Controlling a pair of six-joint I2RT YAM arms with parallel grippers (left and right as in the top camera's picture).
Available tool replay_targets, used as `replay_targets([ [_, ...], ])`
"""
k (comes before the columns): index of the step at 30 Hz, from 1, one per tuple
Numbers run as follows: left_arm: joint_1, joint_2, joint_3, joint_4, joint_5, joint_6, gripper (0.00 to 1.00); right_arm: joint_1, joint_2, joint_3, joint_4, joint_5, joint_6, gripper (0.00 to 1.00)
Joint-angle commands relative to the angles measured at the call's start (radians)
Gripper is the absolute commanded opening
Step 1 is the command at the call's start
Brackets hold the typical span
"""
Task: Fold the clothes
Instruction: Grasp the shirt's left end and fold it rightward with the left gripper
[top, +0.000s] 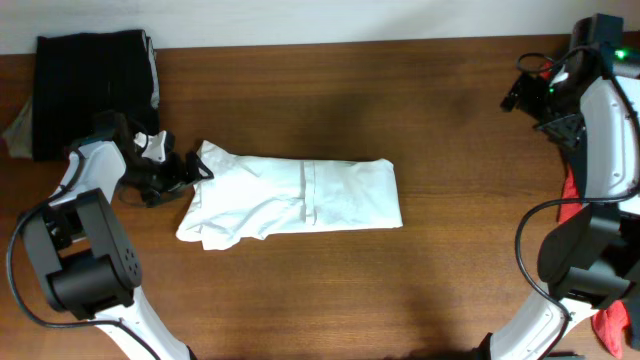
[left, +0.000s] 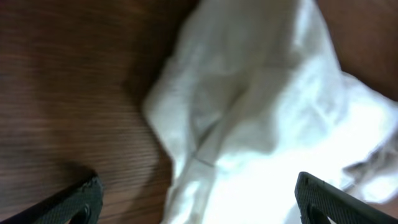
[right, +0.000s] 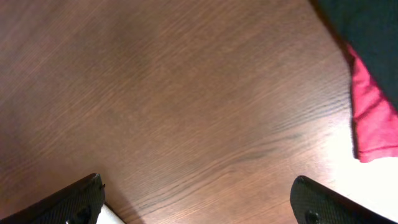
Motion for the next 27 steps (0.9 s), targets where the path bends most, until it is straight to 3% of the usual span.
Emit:
replay_targets([
  [1, -0.017, 0.137, -0.028, -0.055, 0.098, 0.121, 0.99, -0.020, 0.000, 0.002, 0.000, 0.009, -0.010, 0.99],
  [3, -0.038, 0.153, -0.028, -0.132, 0.134, 0.199, 0.99, -0.021, 0.000, 0.002, 0.000, 0.009, -0.010, 0.99],
  [7, -0.080, 0.154, -0.028, -0.161, 0.123, 0.201, 0.95, -0.021, 0.000, 0.002, 0.000, 0.009, -0.010, 0.99],
  [8, -0.087, 0.154, -0.028, -0.154, 0.123, 0.201, 0.84, -0.021, 0.000, 0.002, 0.000, 0.009, -0.010, 0.99],
  [10, -0.098, 0.154, -0.028, -0.145, 0.123, 0.200, 0.49, -0.021, 0.000, 0.002, 0.000, 0.009, -0.010, 0.99],
  [12, -0.099, 0.154, -0.027, -0.132, 0.122, 0.197, 0.25, -0.021, 0.000, 0.002, 0.000, 0.009, -0.010, 0.99],
  [14, -0.092, 0.154, -0.027, -0.123, 0.106, 0.175, 0.12, -0.021, 0.000, 0.002, 0.000, 0.009, -0.010, 0.99],
  [17, -0.072, 0.154, -0.012, -0.129, -0.025, 0.106, 0.01, -0.021, 0.000, 0.002, 0.000, 0.009, -0.010, 0.99],
  [23, -0.011, 0.153, 0.183, -0.294, -0.243, -0.100, 0.01, -0.021, 0.000, 0.002, 0.000, 0.009, -0.010, 0.99],
  [27, -0.002, 0.153, 0.383, -0.465, -0.245, -0.108, 0.01, -0.021, 0.000, 0.002, 0.000, 0.009, -0.010, 0.99],
])
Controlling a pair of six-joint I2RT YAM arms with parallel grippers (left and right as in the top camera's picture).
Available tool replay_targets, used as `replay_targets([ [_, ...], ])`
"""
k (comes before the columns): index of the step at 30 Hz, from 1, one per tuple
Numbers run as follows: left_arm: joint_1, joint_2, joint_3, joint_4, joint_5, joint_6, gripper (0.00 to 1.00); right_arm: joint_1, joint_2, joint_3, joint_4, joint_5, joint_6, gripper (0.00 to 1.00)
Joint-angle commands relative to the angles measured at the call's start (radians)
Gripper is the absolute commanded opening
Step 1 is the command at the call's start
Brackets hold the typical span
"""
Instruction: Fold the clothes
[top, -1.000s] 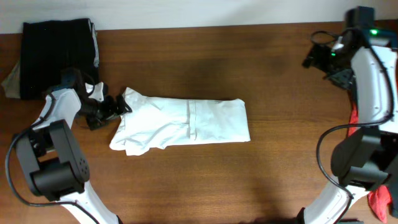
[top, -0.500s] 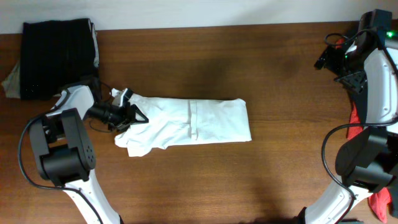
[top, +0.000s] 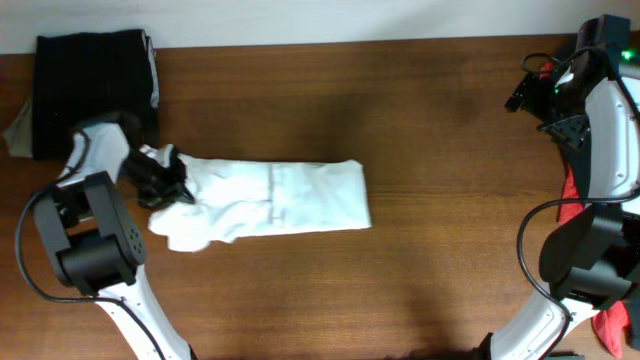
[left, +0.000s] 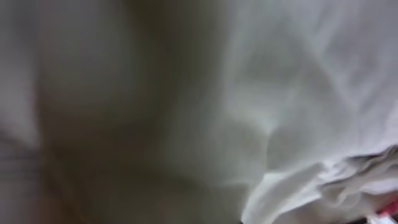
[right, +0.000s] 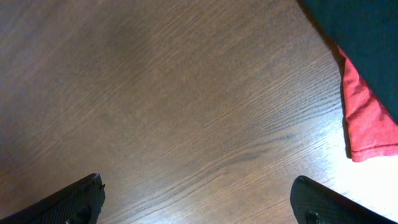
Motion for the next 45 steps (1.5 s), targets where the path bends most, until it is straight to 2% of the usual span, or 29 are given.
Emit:
replay_targets([
  [1, 0.001, 0.006, 0.185, -0.119, -0.083, -0.059, 0.01, -0.004, 0.000, 0.002, 0.000, 0.009, -0.010, 0.99],
  [6, -0.056, -0.014, 0.325, -0.257, -0.082, -0.065, 0.01, -0.005, 0.000, 0.002, 0.000, 0.009, -0.010, 0.99],
  [11, -0.189, -0.087, 0.340, -0.285, -0.081, -0.065, 0.01, -0.005, 0.000, 0.002, 0.000, 0.009, -0.010, 0.99],
  [20, -0.471, -0.138, 0.335, -0.250, -0.100, -0.065, 0.01, -0.004, 0.000, 0.002, 0.000, 0.009, -0.010, 0.99],
  [29, -0.590, -0.126, 0.334, -0.171, -0.095, -0.089, 0.02, -0.004, 0.000, 0.002, 0.000, 0.009, -0.010, 0.99],
  [36, -0.641, -0.041, 0.334, -0.128, -0.089, -0.118, 0.05, -0.004, 0.000, 0.002, 0.000, 0.009, -0.010, 0.99],
  [37, -0.650, -0.029, 0.334, -0.114, -0.087, -0.119, 0.06, -0.004, 0.000, 0.002, 0.000, 0.009, -0.010, 0.99],
  [38, -0.667, -0.014, 0.334, -0.100, -0.087, -0.121, 0.12, -0.004, 0.000, 0.002, 0.000, 0.009, -0.010, 0.99],
  [41, -0.699, 0.003, 0.334, -0.082, -0.087, -0.126, 0.14, -0.004, 0.000, 0.002, 0.000, 0.009, -0.010, 0.99],
  [45, -0.729, 0.015, 0.334, -0.057, -0.088, -0.127, 0.30, -0.004, 0.000, 0.002, 0.000, 0.009, -0.010, 0.99],
])
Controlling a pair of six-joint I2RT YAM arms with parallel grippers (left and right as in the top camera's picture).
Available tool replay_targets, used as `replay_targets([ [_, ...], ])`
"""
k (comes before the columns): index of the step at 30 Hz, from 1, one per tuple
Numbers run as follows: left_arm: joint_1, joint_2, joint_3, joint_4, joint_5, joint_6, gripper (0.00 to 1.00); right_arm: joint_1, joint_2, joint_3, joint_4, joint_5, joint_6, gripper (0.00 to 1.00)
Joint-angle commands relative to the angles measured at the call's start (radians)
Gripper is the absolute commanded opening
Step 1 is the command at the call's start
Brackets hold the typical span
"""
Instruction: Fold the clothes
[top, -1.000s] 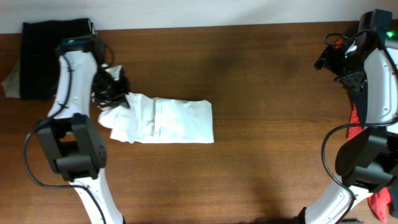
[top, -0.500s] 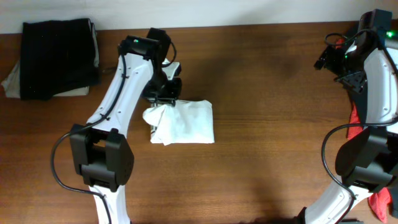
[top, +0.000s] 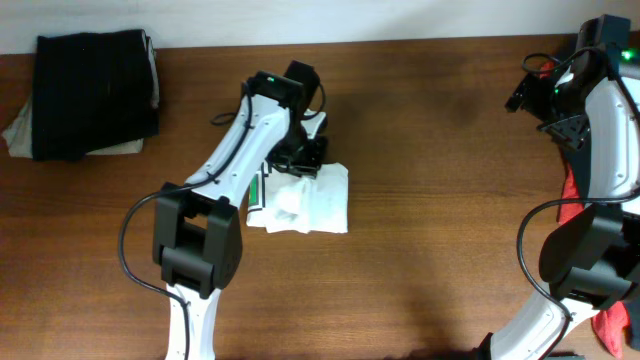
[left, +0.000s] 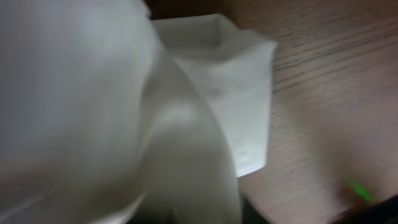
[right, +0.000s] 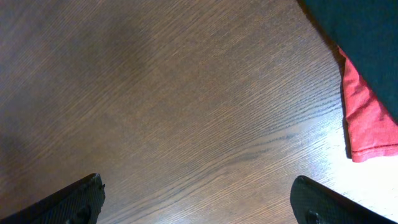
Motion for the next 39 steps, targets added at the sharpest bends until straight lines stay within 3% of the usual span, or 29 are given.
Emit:
replay_targets([
  [1, -0.031, 0.021, 0.012, 0.018, 0.009, -0.004, 0.30, -0.004, 0.000, 0.002, 0.000, 0.009, -0.010, 0.99],
  [4, -0.045, 0.024, 0.012, 0.033, 0.054, -0.003, 0.38, -0.004, 0.000, 0.002, 0.000, 0.009, -0.010, 0.99],
  [13, 0.004, 0.021, 0.184, -0.040, 0.030, 0.000, 0.38, -0.004, 0.000, 0.002, 0.000, 0.009, -0.010, 0.99],
  [21, 0.026, 0.104, 0.174, -0.024, 0.038, -0.030, 0.37, -0.005, 0.000, 0.002, 0.000, 0.009, -0.010, 0.99],
  [25, 0.014, 0.156, 0.174, 0.034, 0.127, -0.029, 0.31, -0.004, 0.000, 0.002, 0.000, 0.009, -0.010, 0.99],
  [39, -0.046, 0.237, 0.174, 0.158, 0.222, -0.053, 0.32, -0.004, 0.000, 0.002, 0.000, 0.009, -0.010, 0.99],
])
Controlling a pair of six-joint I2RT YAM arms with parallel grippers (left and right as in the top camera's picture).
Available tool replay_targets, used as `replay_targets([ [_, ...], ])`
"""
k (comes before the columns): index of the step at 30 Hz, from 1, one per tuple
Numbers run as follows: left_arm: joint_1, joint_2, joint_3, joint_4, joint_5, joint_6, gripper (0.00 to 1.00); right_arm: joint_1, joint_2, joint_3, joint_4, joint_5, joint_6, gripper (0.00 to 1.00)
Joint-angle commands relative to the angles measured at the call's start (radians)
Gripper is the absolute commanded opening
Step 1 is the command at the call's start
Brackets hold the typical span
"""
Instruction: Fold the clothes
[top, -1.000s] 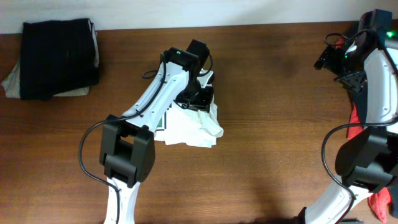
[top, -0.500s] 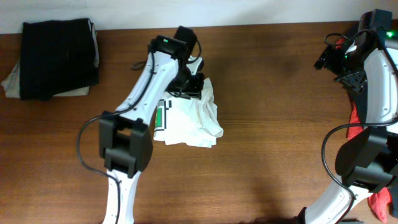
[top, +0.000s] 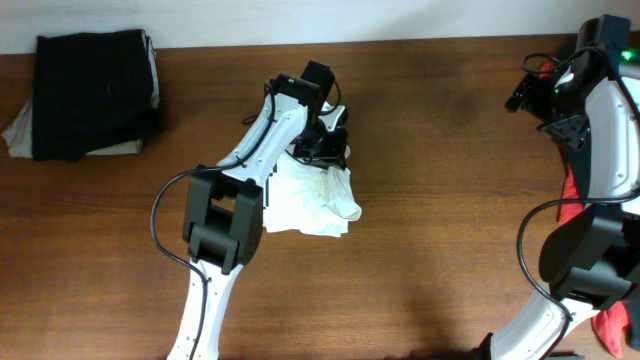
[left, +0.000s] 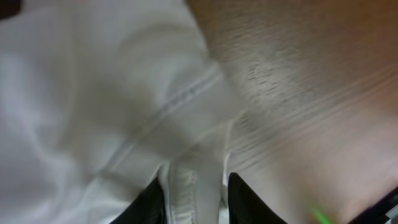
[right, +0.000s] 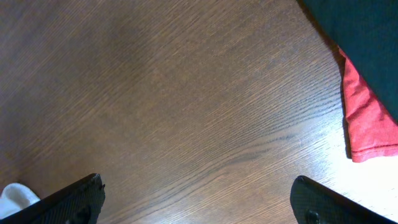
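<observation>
A white garment (top: 312, 194) lies bunched and partly doubled over at the table's middle. My left gripper (top: 322, 140) is at the garment's far edge, shut on a fold of its hem (left: 194, 186), which shows pinched between the two dark fingers in the left wrist view. The rest of the white cloth (left: 87, 106) fills that view. My right gripper (right: 198, 205) hangs open over bare wood at the far right, nothing between its fingers. A corner of the white garment (right: 13, 194) peeks in at that view's lower left.
A folded black garment (top: 95, 78) on a beige one sits at the back left corner. Red cloth (right: 368, 112) and dark cloth (right: 360, 31) lie by the right edge, near the right arm's base (top: 590, 250). The wooden table (top: 450, 230) stretches between.
My left gripper, still shut on the white garment, has moved a little right and the cloth's free end now trails out toward the right front. The right arm has not moved.
The white garment lay stretched out long at the table's middle, my left gripper open at its left end. Then the gripper was down on that end. Later the left end was carried over the right part, and now the garment sits bunched, half as long.
</observation>
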Motion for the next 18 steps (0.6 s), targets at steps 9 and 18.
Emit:
replay_targets([
  [9, -0.061, 0.008, 0.002, 0.086, 0.118, -0.011, 0.36, -0.004, 0.000, 0.002, 0.000, 0.009, -0.010, 0.99],
  [18, -0.054, -0.030, 0.198, -0.099, 0.132, 0.133, 0.71, -0.004, 0.000, 0.002, 0.000, 0.009, -0.010, 0.99],
])
